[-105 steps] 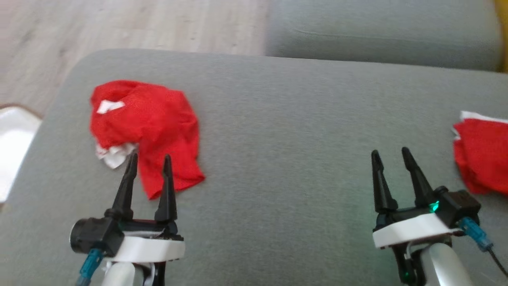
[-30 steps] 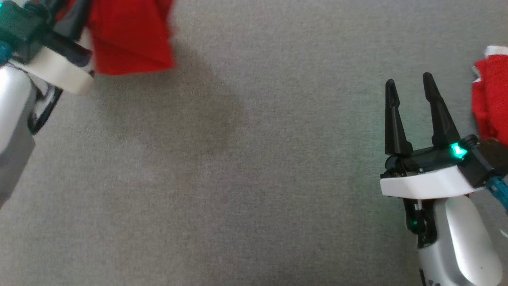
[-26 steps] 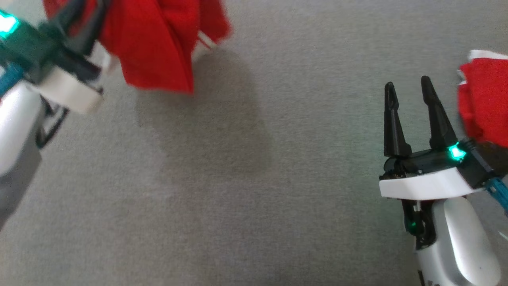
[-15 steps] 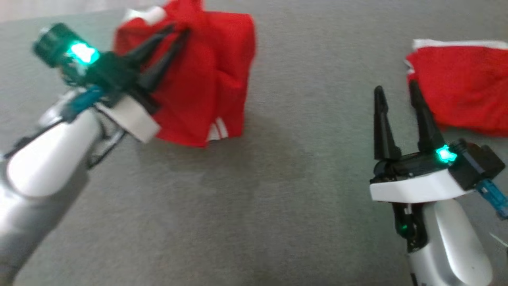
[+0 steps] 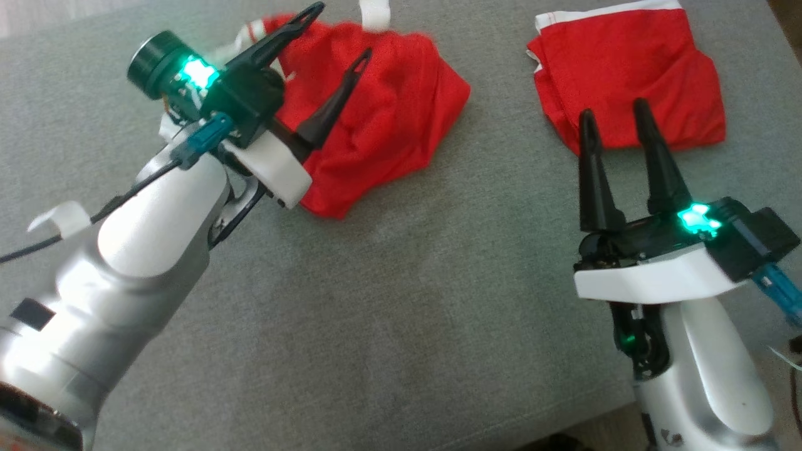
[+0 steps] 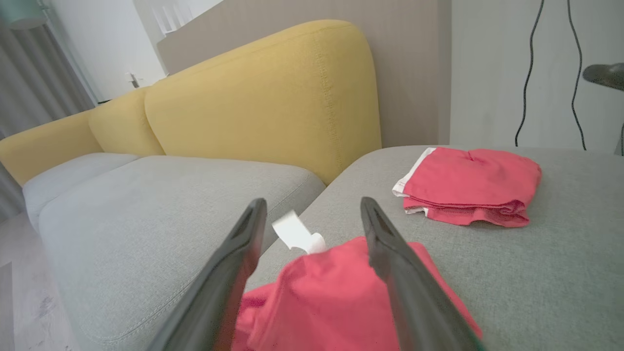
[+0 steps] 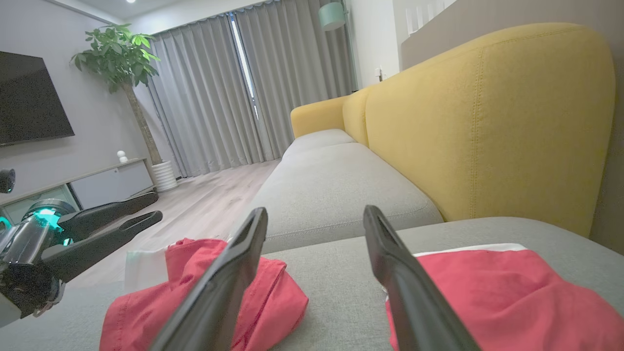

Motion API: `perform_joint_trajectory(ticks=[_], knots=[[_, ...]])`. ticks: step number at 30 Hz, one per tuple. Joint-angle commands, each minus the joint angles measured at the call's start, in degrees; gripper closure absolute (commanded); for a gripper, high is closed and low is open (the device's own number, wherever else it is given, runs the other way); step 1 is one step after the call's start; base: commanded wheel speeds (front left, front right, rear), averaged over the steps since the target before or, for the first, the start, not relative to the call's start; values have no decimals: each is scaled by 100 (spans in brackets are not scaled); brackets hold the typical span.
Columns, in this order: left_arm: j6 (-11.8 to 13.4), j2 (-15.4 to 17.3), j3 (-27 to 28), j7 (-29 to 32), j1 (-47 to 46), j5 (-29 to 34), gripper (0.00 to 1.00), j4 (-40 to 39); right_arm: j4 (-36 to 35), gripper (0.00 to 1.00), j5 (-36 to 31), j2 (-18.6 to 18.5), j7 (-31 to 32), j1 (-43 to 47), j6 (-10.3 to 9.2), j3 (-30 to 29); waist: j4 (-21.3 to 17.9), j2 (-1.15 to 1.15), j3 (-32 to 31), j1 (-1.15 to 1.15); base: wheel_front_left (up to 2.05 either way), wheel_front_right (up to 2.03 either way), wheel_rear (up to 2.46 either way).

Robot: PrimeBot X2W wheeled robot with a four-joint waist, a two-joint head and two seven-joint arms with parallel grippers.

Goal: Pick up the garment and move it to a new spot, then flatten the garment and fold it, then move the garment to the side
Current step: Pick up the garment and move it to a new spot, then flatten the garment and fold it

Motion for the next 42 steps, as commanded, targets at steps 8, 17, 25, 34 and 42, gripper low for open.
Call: perform_joint_trajectory(ticks=[8, 17, 25, 34, 42], knots=[[354, 168, 602, -527, 369, -242, 0, 35, -30, 0, -220, -2, -61, 118, -4, -174, 562, 0, -401, -1, 0, 0, 0], [901, 342, 1419, -593, 1870, -247, 0, -1017, 206, 0, -571, -2, -61, 478, -4, -558, 1459, 0, -967, -1, 0, 0, 0], [1217, 95, 2288, -594, 3611, -6, 0, -1938, 501, 0, -599, -2, -61, 857, -4, -627, 1892, 0, -1323, -1, 0, 0, 0], [1092, -532, 2988, -594, 4635, 422, 0, -2381, 695, 0, -545, -2, -61, 980, -4, -573, 2044, 0, -1413, -1, 0, 0, 0], [666, -916, 3313, -595, 4681, 829, 0, -2305, 854, 0, -1065, -2, 141, 650, -4, -330, 2319, 0, -1270, -1, 0, 0, 0]])
